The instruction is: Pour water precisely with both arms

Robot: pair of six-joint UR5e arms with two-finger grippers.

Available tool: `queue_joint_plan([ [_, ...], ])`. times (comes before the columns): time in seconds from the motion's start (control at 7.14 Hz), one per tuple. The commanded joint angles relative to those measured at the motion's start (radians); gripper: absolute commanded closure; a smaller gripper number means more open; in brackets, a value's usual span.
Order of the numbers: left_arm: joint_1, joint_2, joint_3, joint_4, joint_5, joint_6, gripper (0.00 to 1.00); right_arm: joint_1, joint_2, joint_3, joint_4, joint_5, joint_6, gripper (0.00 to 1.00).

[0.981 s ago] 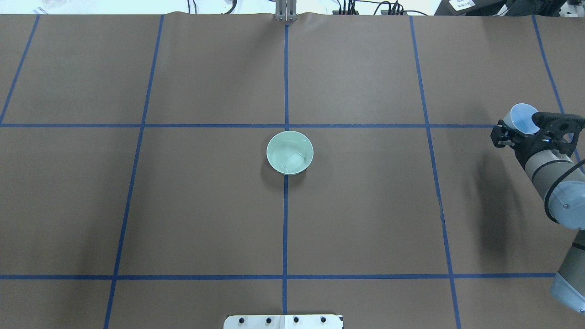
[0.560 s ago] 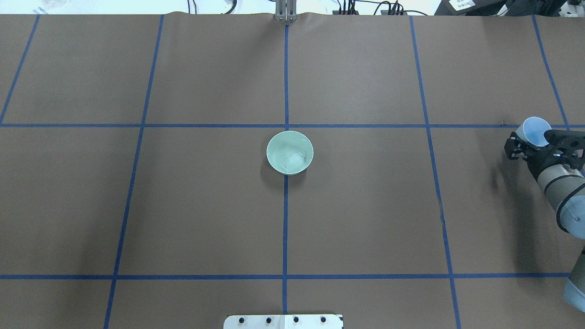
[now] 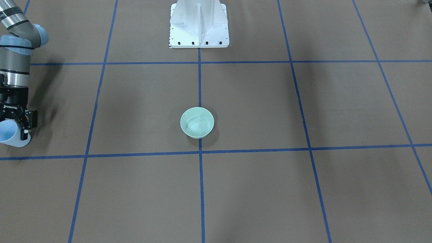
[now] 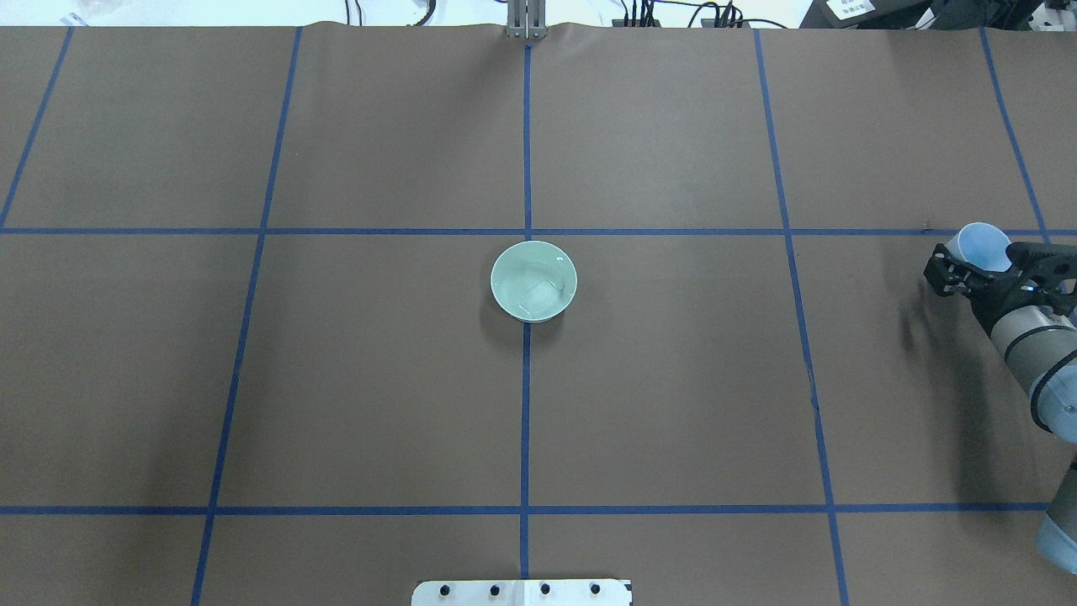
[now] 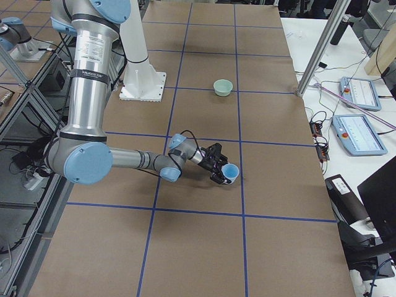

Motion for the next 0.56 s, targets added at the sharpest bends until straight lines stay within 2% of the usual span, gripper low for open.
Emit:
queue_joint_plan([
  [0.0,0.000,0.000,0.000,0.000,0.000,0.000,0.00,0.001,-0.005,-0.002,0.017,-0.011,-0.001,0.00],
  [0.42,0.000,0.002,0.002,0.000,0.000,0.000,0.00,0.064,-0.007,0.014,0.053,-0.028,-0.024,0.00],
])
